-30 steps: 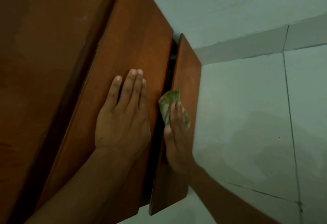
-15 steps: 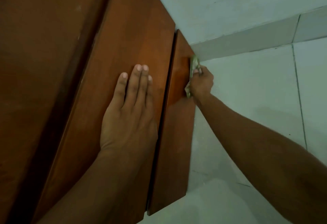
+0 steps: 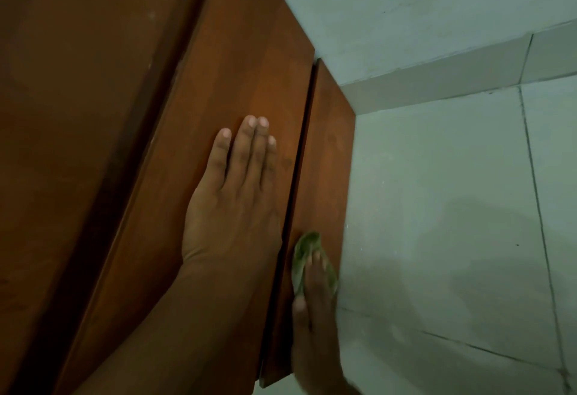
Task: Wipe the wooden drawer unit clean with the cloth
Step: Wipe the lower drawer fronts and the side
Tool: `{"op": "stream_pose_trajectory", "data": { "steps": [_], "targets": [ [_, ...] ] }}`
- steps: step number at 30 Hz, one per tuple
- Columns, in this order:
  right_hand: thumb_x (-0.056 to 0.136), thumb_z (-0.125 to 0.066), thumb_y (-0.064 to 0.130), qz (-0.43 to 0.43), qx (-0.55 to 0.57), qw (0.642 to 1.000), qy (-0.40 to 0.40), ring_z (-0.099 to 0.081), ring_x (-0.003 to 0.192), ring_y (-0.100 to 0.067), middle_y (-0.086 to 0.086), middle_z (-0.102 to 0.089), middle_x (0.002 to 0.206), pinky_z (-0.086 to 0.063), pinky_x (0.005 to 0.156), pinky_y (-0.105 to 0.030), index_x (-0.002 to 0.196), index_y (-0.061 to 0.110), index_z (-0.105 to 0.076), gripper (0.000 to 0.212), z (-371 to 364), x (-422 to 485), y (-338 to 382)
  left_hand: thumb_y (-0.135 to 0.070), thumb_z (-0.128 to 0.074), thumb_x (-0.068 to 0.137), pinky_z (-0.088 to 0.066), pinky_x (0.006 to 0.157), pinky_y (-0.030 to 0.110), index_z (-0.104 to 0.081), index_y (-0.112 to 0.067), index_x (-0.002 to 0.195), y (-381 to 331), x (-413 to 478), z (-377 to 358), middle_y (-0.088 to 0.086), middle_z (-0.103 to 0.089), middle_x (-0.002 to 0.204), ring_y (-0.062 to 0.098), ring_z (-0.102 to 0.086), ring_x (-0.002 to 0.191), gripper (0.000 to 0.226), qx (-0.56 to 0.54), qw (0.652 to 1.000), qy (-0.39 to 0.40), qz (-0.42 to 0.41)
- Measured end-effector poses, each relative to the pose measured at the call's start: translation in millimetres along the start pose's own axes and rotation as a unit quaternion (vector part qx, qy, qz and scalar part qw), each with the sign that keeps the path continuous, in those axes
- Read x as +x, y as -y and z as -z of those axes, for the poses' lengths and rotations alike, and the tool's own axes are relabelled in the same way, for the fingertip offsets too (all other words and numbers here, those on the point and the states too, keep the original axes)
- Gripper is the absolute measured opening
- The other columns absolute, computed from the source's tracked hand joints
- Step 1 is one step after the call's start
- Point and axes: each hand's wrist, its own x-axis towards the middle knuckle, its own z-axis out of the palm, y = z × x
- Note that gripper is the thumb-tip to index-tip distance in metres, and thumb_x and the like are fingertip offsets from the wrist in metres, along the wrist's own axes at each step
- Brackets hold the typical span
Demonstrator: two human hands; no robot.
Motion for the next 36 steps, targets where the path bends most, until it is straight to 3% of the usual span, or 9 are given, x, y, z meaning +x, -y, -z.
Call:
{"op": "stream_pose_trajectory", "data": {
  "steps": [3,7,12,16,21,24,27,33,36],
  "targets": [
    [0.099,-0.020,0.065,-0.024,0.067,0.997,0.012,-0.016,0.153,-0.002,0.026,-0.018,0.162,-0.021,0.125,-0.050,0.144,0.067,-0.014,0.046,7,76,4,-0.033,0.015,0.088,0.018,0.121,0.055,0.028,0.006,0.148,-2,1,-2,0.029,0.032,0.158,0.040,0.029,0.148,0.073,-0.015,1.000,-0.015,0.006],
    [0.107,-0.030,0.041,-0.056,0.070,0.995,-0.039,-0.027,0.151,-0.013,0.004,-0.032,0.162,-0.025,0.124,-0.046,0.154,0.033,-0.030,0.048,11,199,6,-0.034,0.009,0.093,0.020,0.119,0.056,0.028,0.007,0.148,-4,6,-2,0.031,0.034,0.156,0.042,0.031,0.147,0.071,-0.024,1.000,-0.017,0.008],
    [0.104,-0.045,0.029,-0.121,0.004,0.986,-0.113,-0.064,0.113,-0.024,-0.009,-0.067,0.130,-0.049,0.097,-0.025,0.141,0.028,-0.055,0.039,20,277,8,-0.032,0.018,0.084,0.024,0.115,0.056,0.032,0.007,0.145,-6,10,0,0.030,0.038,0.154,0.042,0.034,0.145,0.074,-0.006,1.000,0.011,-0.003],
    [0.100,-0.054,0.021,-0.137,0.029,0.978,-0.154,-0.067,0.108,-0.021,-0.006,-0.072,0.118,-0.052,0.102,-0.036,0.123,0.017,-0.070,0.029,31,275,13,-0.033,0.019,0.083,0.025,0.114,0.055,0.033,0.006,0.145,-7,11,0,0.030,0.039,0.154,0.042,0.035,0.145,0.075,-0.003,1.000,0.009,-0.003],
    [0.101,-0.056,0.013,-0.113,0.066,0.980,-0.148,-0.065,0.082,-0.005,0.009,-0.071,0.084,-0.052,0.075,-0.030,0.090,0.025,-0.070,0.021,55,132,11,-0.033,0.014,0.089,0.020,0.119,0.055,0.028,0.005,0.149,-8,9,-1,0.029,0.033,0.158,0.041,0.031,0.148,0.072,-0.004,1.000,-0.013,0.008],
    [0.100,-0.060,0.025,-0.163,0.151,0.971,-0.093,-0.069,0.105,-0.003,0.013,-0.075,0.109,-0.057,0.093,-0.036,0.107,0.030,-0.076,0.018,39,9,1,-0.032,0.012,0.089,0.015,0.122,0.056,0.021,0.004,0.152,-8,9,-2,0.027,0.025,0.162,0.039,0.025,0.151,0.073,-0.002,0.999,-0.029,0.020],
    [0.096,-0.054,0.037,-0.082,0.060,0.991,-0.090,-0.058,0.129,-0.015,0.013,-0.063,0.136,-0.050,0.104,-0.050,0.126,0.039,-0.067,0.033,18,-52,-11,-0.033,0.004,0.093,0.007,0.124,0.055,0.013,0.003,0.155,-9,9,-2,0.026,0.016,0.165,0.038,0.017,0.153,0.072,0.003,0.999,-0.041,0.028],
    [0.099,-0.030,0.056,-0.109,0.087,0.990,0.005,-0.028,0.149,-0.004,0.024,-0.032,0.158,-0.031,0.122,-0.047,0.144,0.064,-0.025,0.045,15,25,-17,-0.035,0.005,0.092,0.008,0.124,0.055,0.014,0.001,0.156,-9,11,-4,0.025,0.017,0.165,0.038,0.018,0.153,0.073,0.014,0.999,-0.036,0.025],
    [0.101,-0.035,0.046,-0.103,0.069,0.992,-0.022,-0.033,0.148,-0.012,0.005,-0.037,0.159,-0.032,0.121,-0.046,0.151,0.039,-0.031,0.051,18,110,-19,-0.034,0.008,0.091,0.009,0.123,0.056,0.016,0.002,0.155,-9,11,-4,0.026,0.019,0.164,0.038,0.020,0.152,0.074,0.008,0.999,-0.031,0.026]
  ]
}}
